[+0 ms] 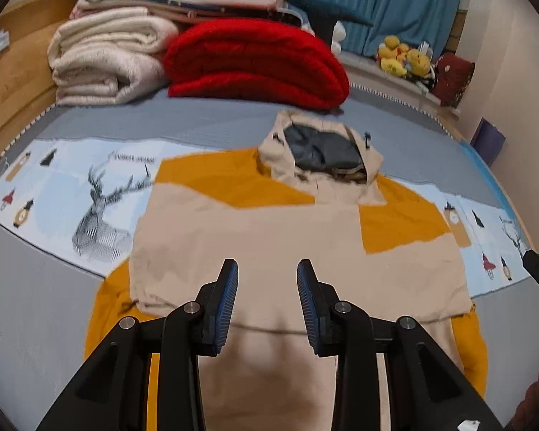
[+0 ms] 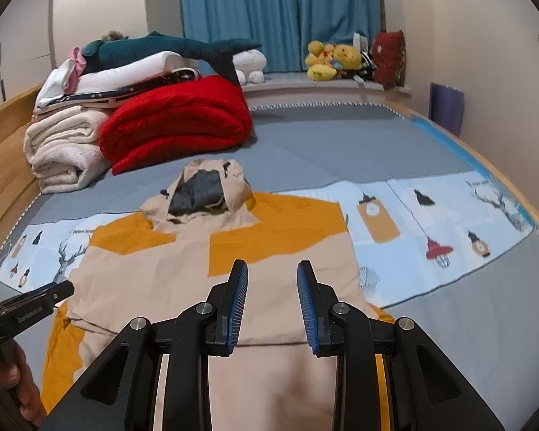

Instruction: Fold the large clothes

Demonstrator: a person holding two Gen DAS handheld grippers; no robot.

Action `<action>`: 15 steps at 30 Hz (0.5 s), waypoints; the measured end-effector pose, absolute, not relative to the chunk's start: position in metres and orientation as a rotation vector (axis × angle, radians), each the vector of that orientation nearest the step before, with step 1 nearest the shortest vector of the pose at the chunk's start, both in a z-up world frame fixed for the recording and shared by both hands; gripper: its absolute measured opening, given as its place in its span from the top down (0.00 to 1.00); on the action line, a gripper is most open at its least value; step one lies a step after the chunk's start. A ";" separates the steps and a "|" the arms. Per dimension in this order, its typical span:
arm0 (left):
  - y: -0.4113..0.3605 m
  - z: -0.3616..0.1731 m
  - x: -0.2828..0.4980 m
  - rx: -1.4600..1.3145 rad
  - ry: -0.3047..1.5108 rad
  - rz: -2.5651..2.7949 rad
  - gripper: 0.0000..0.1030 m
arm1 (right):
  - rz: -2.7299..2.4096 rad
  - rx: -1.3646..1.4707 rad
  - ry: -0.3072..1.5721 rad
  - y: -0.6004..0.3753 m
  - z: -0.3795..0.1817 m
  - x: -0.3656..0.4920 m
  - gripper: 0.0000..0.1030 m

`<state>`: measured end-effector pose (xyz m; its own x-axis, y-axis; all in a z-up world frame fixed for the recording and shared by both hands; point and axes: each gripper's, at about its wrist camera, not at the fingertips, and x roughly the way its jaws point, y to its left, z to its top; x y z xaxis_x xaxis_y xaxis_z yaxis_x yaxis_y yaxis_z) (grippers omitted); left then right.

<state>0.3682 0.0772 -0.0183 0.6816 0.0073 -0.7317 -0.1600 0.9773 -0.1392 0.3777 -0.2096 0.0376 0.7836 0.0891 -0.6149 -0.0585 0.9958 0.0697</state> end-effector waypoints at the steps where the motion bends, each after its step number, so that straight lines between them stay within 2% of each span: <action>1: 0.077 -0.016 0.369 -0.195 0.800 0.099 0.70 | 0.085 0.035 0.655 -0.207 0.040 0.378 0.71; 3: 0.076 -0.013 0.371 -0.188 0.763 0.106 0.63 | 0.091 0.007 0.635 -0.203 0.045 0.378 0.71; 5: 0.077 -0.012 0.374 -0.190 0.732 0.104 0.61 | 0.093 -0.015 0.635 -0.200 0.046 0.380 0.62; 6: 0.078 -0.012 0.375 -0.191 0.719 0.103 0.61 | 0.087 -0.024 0.636 -0.199 0.046 0.381 0.49; 7: 0.079 -0.013 0.376 -0.184 0.710 0.109 0.61 | 0.079 -0.028 0.633 -0.200 0.046 0.382 0.41; 11: 0.084 -0.019 0.383 -0.168 0.710 0.136 0.53 | 0.073 -0.034 0.622 -0.209 0.051 0.388 0.40; 15: 0.090 -0.025 0.389 -0.178 0.712 0.158 0.52 | 0.056 -0.024 0.663 -0.226 0.049 0.399 0.40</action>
